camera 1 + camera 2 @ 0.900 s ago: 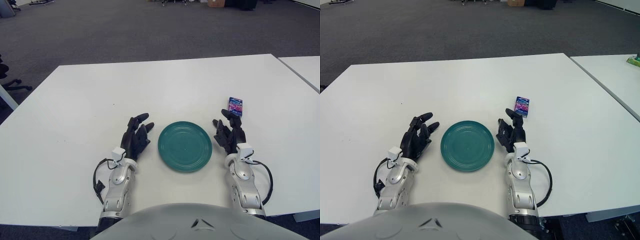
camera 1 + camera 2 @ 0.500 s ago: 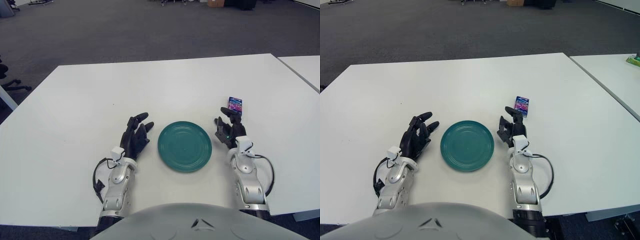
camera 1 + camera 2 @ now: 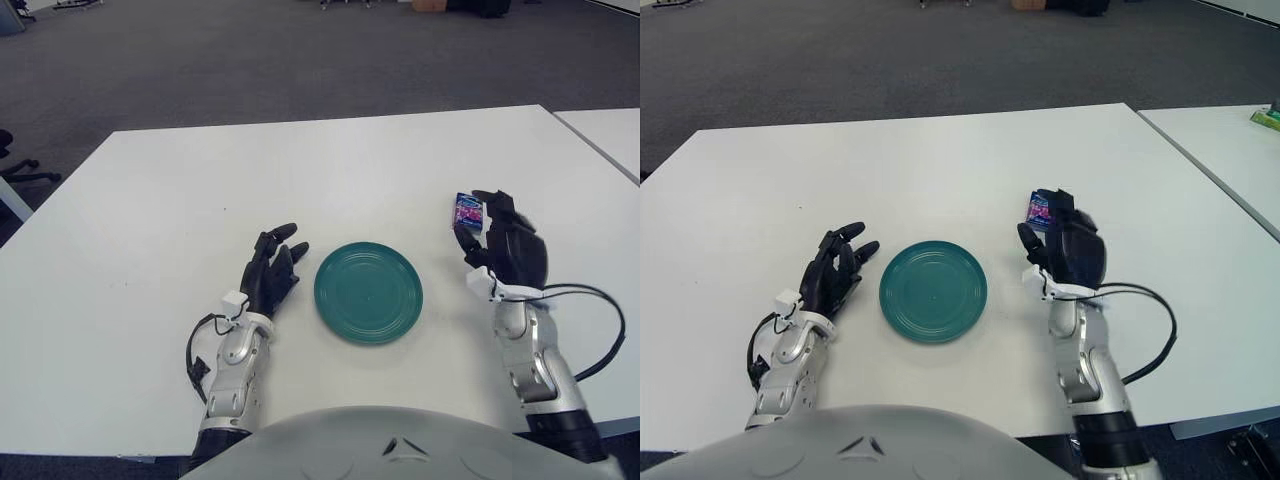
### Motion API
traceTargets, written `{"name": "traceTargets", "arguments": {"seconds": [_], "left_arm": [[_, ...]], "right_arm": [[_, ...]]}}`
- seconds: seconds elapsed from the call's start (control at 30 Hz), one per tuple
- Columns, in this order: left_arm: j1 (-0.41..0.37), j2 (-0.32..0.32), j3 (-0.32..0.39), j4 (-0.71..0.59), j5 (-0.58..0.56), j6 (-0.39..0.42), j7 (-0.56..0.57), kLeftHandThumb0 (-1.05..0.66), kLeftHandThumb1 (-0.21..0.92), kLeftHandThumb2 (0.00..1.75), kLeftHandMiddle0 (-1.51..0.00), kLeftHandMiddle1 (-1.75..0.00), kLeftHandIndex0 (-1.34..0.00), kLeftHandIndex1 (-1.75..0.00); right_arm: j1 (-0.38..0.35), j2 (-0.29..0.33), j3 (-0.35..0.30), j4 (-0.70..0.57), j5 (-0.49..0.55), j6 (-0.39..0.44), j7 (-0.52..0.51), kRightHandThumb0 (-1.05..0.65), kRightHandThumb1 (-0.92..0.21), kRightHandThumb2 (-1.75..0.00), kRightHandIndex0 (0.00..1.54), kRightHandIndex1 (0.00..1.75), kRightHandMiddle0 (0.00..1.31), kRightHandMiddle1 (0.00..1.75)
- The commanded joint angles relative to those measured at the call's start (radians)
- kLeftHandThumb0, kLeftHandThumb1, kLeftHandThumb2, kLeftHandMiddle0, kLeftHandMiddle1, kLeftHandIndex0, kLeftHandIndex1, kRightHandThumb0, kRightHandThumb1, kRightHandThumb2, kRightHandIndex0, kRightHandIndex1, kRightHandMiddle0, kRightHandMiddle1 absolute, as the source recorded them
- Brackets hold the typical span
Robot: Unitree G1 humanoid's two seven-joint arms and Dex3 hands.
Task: Put the gum into the plate.
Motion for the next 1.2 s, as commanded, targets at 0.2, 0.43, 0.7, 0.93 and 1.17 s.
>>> {"name": "traceTargets", "arguments": {"seconds": [0.2,0.43,0.7,0.93,1.17], "left_arm": [[-0.023,0.008,0.01,0.053,-0.006,0.01,-0.025,-0.82,0.92,0.74,-0.42,-0.7,-0.25,-1.07],[-0.021,0.014,0.021,0.049,-0.015,0.018,-0.034,-0.81,0.92,0.75,-0.4,-0.66,-0.22,-1.06],[-0.025,0.011,0.027,0.05,-0.007,0.014,-0.03,-0.81,0.92,0.78,-0.42,-0.63,-0.21,-1.06],[-0.021,0.007,0.017,0.056,0.003,-0.004,-0.035,-0.81,0.92,0.78,-0.41,-0.61,-0.21,-1.06],[-0.016,-0.001,0.01,0.056,0.003,-0.012,-0.034,-0.8,0.92,0.78,-0.42,-0.61,-0.21,-1.07]], "right_arm": [[-0.191,-0.316,0.047,0.011,-0.155,-0.154,0.229,-0.65,-0.92,-0.42,0.34,0.12,0.0,0.89],[-0.228,-0.511,0.054,0.099,-0.033,-0.408,0.295,-0.62,-0.88,-0.37,0.32,0.09,0.0,0.82],[-0.315,-0.687,0.072,0.27,0.038,-0.722,0.3,-0.6,-0.82,-0.34,0.29,0.05,0.0,0.65],[-0.48,-0.715,0.183,0.548,-0.12,-0.88,0.15,-0.6,-0.82,-0.35,0.27,0.03,0.0,0.58],[-0.612,-0.69,0.298,0.684,-0.259,-0.917,0.023,-0.58,-0.83,-0.37,0.25,0.02,0.0,0.56]]}}
